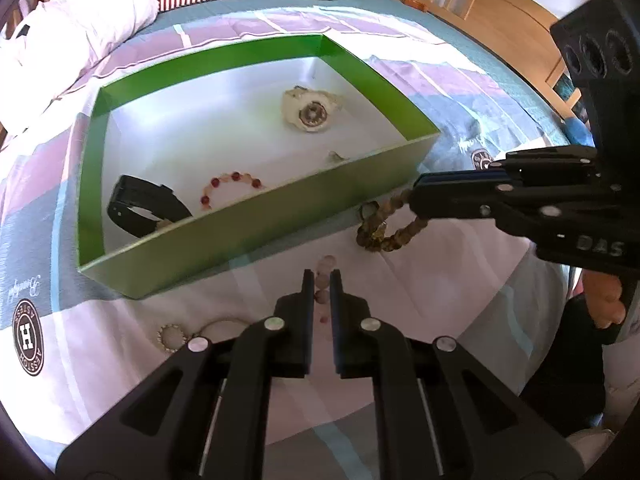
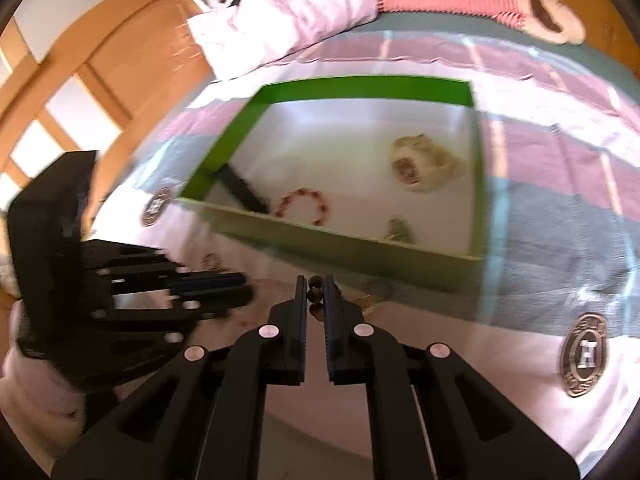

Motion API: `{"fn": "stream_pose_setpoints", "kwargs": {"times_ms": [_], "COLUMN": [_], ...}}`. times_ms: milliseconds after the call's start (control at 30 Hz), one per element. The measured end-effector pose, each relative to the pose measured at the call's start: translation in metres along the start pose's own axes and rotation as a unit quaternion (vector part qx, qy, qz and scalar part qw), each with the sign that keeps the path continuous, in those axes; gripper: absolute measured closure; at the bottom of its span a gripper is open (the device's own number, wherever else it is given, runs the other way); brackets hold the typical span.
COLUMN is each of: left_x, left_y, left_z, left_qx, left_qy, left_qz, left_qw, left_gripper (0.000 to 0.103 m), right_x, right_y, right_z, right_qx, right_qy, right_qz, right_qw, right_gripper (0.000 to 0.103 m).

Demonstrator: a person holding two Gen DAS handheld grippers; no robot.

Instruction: Organize jewelry

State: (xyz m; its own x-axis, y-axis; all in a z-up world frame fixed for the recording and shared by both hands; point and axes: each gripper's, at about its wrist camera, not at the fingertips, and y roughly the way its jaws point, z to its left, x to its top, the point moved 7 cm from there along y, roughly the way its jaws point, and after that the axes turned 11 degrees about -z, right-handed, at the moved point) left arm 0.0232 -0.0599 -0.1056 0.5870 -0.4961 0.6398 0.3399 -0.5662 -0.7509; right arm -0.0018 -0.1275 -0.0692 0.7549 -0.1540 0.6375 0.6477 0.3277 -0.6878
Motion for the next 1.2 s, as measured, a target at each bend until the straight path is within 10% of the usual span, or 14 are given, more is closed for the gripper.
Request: {"fn": "stream_pose_setpoints", "kwargs": {"times_ms": [133, 433, 600, 1200], "left_x": [-0.006, -0.022, -0.025, -0.025], "left_y": [0.008, 0.032, 0.039, 0.05], "left_z": [0.002, 0.017, 0.015, 0.013], "left_qx": [0.006, 0.046, 0.057, 0.088], "left_qy": [0.003, 0.001, 0.014, 0.035], "left_qz": [0.015, 0.056, 0.065, 0.061], "left_qw": [0.9999, 0.9973, 0.9962, 0.9936], "left_gripper": [0.095, 0.095, 0.088, 0.07], "right_x": [-0.005, -0.041, -0.046, -0.057], "right_y": [-0.007, 0.016, 0.022, 0.05], "right_z": [0.009, -0.045, -0.033, -0.038], "right_qx": [0.031, -0.142, -0.17, -0.208], "right_qy": [-0.003, -0.021, -0.072, -0.108], "right_qz": [0.02, 0.116, 0.114, 0.114], "right_qw": [0.999, 0.983, 0.976, 0.965], "right_gripper": [0.096, 0.088, 0.066, 0.067]}}
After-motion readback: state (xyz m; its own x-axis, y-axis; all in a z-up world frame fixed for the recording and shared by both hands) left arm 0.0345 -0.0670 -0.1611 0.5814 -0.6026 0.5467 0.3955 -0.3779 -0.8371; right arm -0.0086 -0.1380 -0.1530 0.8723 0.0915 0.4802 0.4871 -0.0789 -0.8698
